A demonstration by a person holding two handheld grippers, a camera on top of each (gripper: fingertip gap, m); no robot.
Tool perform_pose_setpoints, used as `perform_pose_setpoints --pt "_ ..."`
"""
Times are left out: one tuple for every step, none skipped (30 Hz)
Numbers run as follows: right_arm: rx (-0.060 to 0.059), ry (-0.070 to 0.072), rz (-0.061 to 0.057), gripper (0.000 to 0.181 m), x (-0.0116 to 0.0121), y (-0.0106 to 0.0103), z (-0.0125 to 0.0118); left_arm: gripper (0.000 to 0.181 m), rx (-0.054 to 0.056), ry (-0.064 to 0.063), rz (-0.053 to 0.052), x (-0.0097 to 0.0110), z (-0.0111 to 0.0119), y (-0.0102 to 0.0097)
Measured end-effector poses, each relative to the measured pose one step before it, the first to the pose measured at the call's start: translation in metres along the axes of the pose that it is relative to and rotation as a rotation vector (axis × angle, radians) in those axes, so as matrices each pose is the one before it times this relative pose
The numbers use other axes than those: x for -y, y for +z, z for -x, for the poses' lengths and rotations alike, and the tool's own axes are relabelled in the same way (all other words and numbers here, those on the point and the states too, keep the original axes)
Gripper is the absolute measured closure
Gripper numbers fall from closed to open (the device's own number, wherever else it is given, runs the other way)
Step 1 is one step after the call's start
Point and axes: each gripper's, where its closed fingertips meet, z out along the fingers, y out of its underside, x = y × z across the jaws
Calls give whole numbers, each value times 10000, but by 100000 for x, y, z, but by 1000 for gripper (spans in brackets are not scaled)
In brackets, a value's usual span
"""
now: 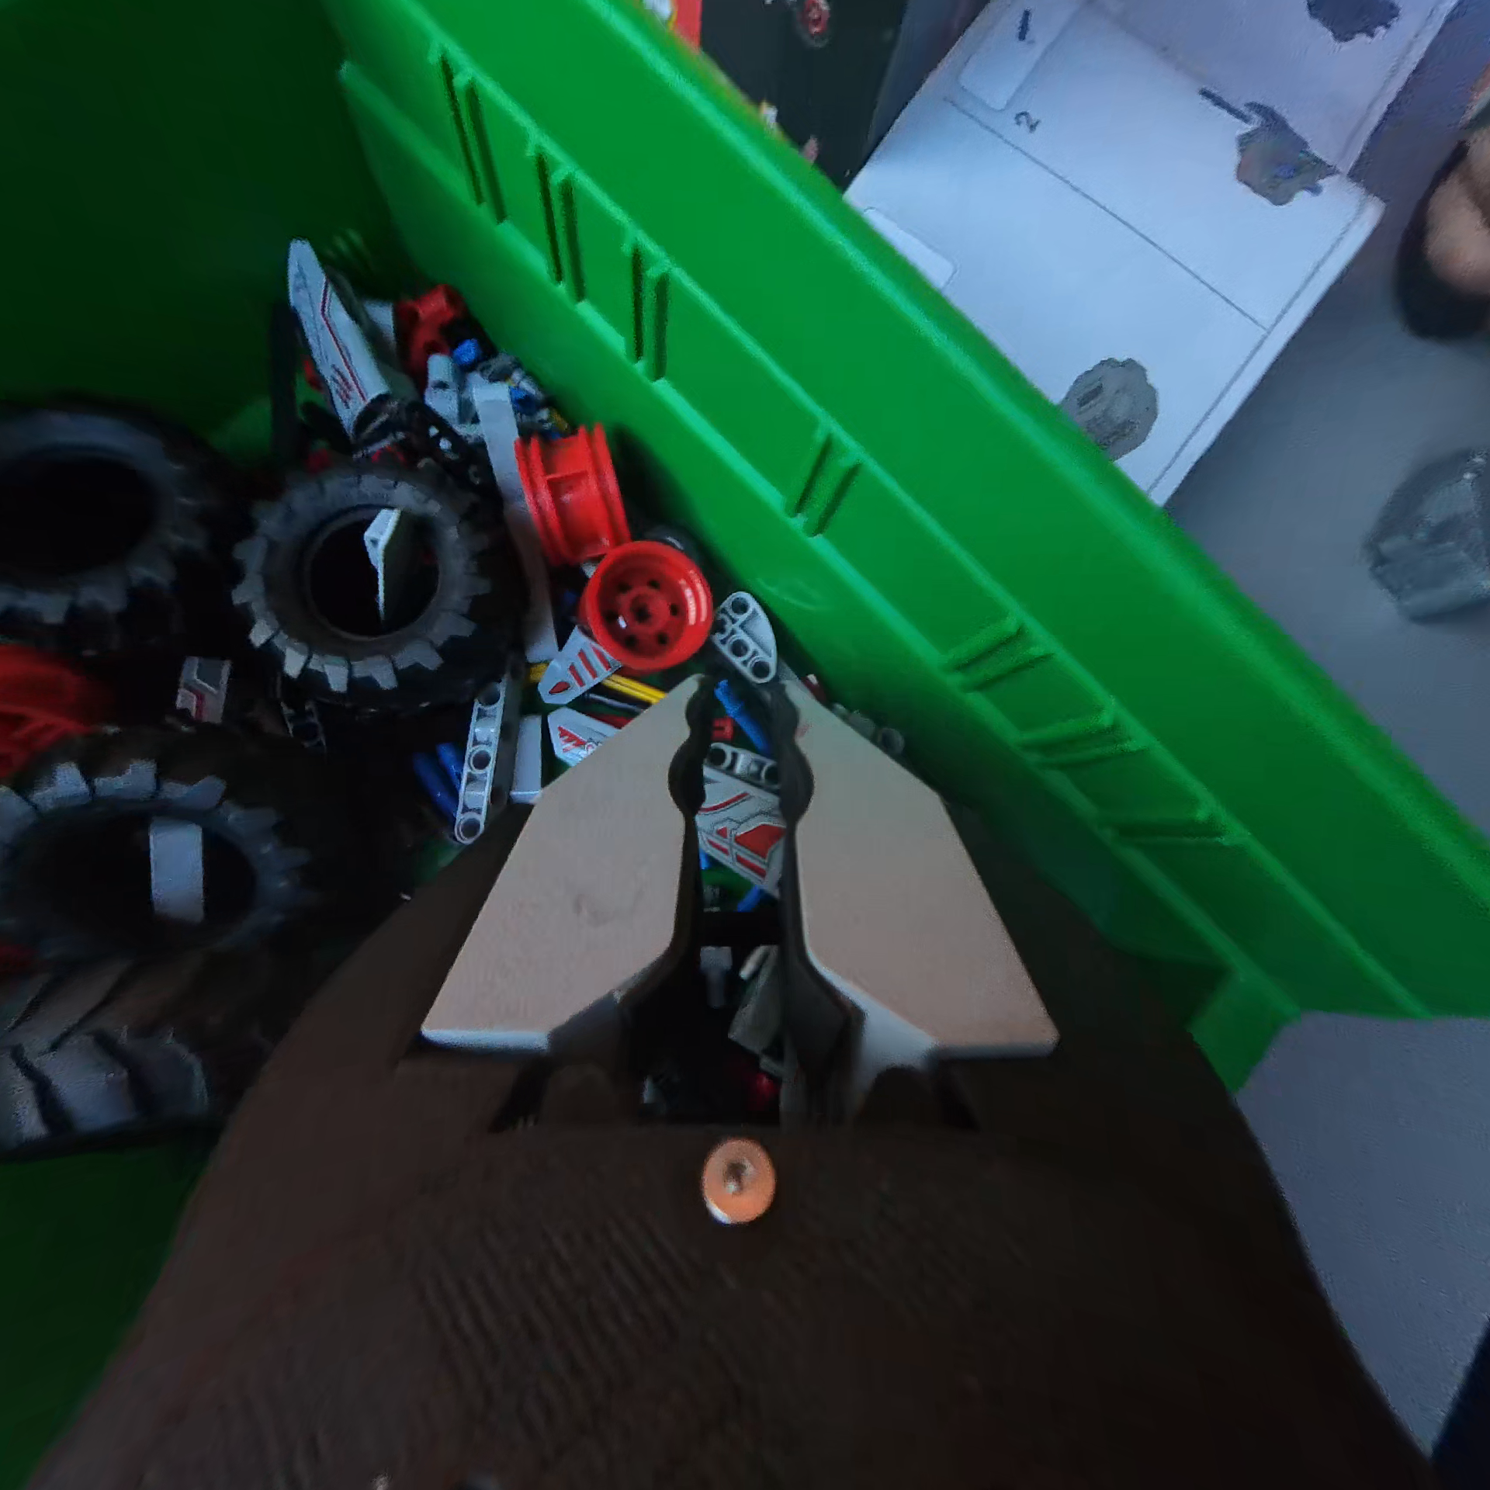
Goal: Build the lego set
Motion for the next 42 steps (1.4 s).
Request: perform_pose_setpoints --pt "30 -2 -7 176 9 3 72 170 -27 -133 96 -178 172 207" --pt "31 -4 -5 176 5 11 75 169 49 -37 129 -231 199 257" --pt "34 0 -2 176 11 -1 79 167 -4 25 165 -213 35 206" --pt "29 -2 0 176 -1 11 65 163 -10 87 236 -288 -35 241" --pt "16 -3 0 176 -1 6 33 162 30 77 127 -150 -6 254" --pt "9 6 -1 176 1 0 16 163 39 31 -10 41 36 185" --pt "9 14 -7 176 9 -14 15 163 56 -1 -33 99 98 59" --pt "2 16 -11 176 15 -8 -3 166 89 80 40 -11 174 18" --pt "-2 17 -13 177 18 -15 -11 171 156 127 16 -24 267 15" --pt "5 15 -8 177 12 -9 0 172 28 126 -37 7 67 25" --pt "9 9 -1 177 -9 1 19 173 -4 65 -12 -12 27 1" --pt "8 -1 4 177 -5 7 14 174 -5 39 13 -34 35 -10" --pt "3 -9 5 177 -8 -1 20 174 -38 30 29 -62 -26 -50" --pt "1 -11 4 177 -6 12 10 174 -26 15 24 -60 -6 -64" --pt "2 -10 4 177 -6 -1 18 174 6 5 -22 1 62 -87" --pt "4 -6 9 177 -12 25 2 174 44 -6 -78 84 141 -174" --pt "3 -1 10 177 -23 15 0 174 22 -39 -132 169 144 -250" --pt "-1 -2 6 177 -8 8 -8 175 -10 -65 -152 204 101 -275" --pt "-4 -6 4 177 -15 20 -12 175 -19 -59 -155 210 99 -278" --pt "-1 -13 6 177 -9 11 6 175 -37 -40 -158 212 31 -265" --pt "-4 -26 7 177 0 19 -3 175 -94 -52 -184 261 -68 -268" --pt "-7 -39 12 177 -18 15 15 175 -98 -87 -222 347 -70 -280" --pt "-3 -54 18 177 -18 18 45 175 -79 -71 -234 403 -50 -313" --pt "2 -75 8 177 5 10 75 175 -127 15 -276 479 -203 -323" --pt "11 -89 2 176 23 9 119 175 -188 111 -320 560 -407 -335" --pt "28 -93 17 175 -6 27 151 175 -165 128 -279 516 -454 -327" --pt "56 -92 52 175 -61 63 201 175 -88 95 -213 489 -394 -317" --pt "81 -93 79 174 -94 91 252 174 13 122 -224 558 -316 -347" --pt "85 -102 67 174 -75 76 261 174 117 234 -320 748 -289 -454" --pt "56 -120 36 173 -13 35 206 174 179 323 -411 949 -316 -588" --pt "13 -130 22 173 44 -23 114 174 203 358 -473 1118 -419 -695" --pt "15 -123 8 173 60 -91 73 174 193 341 -510 1263 -548 -754" --pt "69 -91 28 173 29 -129 119 174 104 331 -518 1361 -806 -762" --pt "74 -49 77 173 -36 -193 82 174 33 311 -535 1506 -1081 -707" --pt "10 -18 38 173 47 -285 -14 175 -8 299 -533 1654 -1310 -597" --pt "38 -4 -37 171 181 -374 39 175 -81 332 -522 1772 -1560 -462" --pt "138 -9 -11 171 168 -379 191 175 -213 383 -495 1793 -1887 -214" --pt "124 -51 41 171 131 -363 172 175 -355 449 -456 1693 -2178 128" --pt "13 -128 6 171 163 -341 19 175 -436 496 -334 1329 -2277 567" --pt "31 -146 -18 171 169 -315 44 175 -388 490 -71 671 -2108 1036" --pt "117 -74 20 172 85 -279 151 175 -285 399 197 -28 -1778 1426" --pt "119 11 38 171 -3 -258 157 175 -302 284 307 -498 -1606 1633"
